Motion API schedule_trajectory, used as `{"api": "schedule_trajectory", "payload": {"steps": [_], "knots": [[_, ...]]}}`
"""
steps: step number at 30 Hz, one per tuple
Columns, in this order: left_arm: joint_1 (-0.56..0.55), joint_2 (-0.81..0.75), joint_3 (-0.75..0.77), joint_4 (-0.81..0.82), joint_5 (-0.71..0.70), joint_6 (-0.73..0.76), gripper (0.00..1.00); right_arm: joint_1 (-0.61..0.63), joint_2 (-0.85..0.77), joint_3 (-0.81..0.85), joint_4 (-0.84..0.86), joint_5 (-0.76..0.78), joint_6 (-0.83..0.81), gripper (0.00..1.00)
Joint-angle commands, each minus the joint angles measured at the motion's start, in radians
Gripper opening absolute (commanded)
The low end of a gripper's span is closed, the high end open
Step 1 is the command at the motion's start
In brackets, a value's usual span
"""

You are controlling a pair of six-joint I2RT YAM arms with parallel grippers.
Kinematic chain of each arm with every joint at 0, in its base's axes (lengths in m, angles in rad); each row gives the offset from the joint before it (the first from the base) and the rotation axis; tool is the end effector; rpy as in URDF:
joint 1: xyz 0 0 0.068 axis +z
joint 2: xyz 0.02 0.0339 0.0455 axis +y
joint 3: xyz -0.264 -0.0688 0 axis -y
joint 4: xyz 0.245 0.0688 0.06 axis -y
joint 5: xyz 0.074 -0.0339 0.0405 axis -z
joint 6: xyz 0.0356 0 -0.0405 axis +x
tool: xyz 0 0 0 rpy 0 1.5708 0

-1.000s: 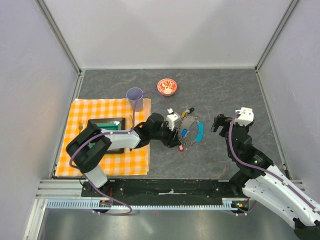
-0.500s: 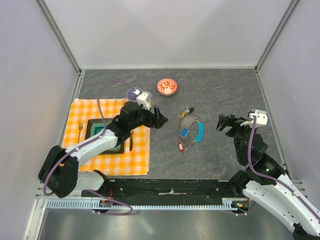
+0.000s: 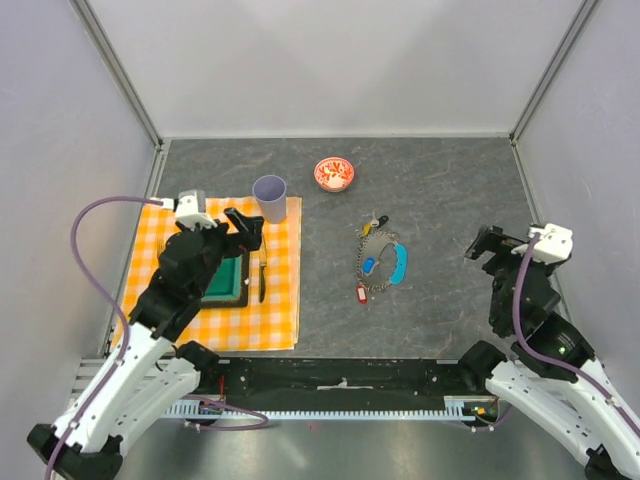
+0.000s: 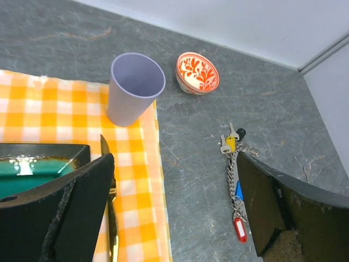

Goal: Put the keys on the keyring

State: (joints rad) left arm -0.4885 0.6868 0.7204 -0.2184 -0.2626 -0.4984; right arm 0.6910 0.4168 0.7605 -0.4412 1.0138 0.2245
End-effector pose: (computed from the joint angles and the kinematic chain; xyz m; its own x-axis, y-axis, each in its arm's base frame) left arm 0.1502 -0.0694 0.3292 -0.2515 -0.3891 -0.8862 0.1226 0.8954 -0.4280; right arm 0.0820 0.0286 0.3504 -0.0032 0.1501 -0.9887 0.3229 0.9359 0.1410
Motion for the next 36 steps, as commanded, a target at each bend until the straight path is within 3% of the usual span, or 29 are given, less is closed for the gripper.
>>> {"api": "schedule_trajectory", "payload": {"steps": [1, 9, 16, 36], "knots": [[-0.002, -0.165, 0.051, -0.125, -0.084, 0.084, 0.99, 0.001, -0.071, 0.039, -0.042, 0.094, -0.051, 0.98], [-0.002, -0.542, 0.031, -0.213, -0.223, 0.253, 0.99, 0.001, -0.199, -0.021, -0.065, 0.088, -0.019, 0.98], [-0.002, -0.737, -0.096, -0.217, -0.222, 0.251, 0.99, 0.001, -0.205, -0.047, -0.056, 0.089, 0.009, 0.98], [0.068, -0.747, -0.119, -0.188, -0.155, 0.287, 0.99, 0.001, -0.190, -0.078, -0.014, 0.062, -0.002, 0.98]]}}
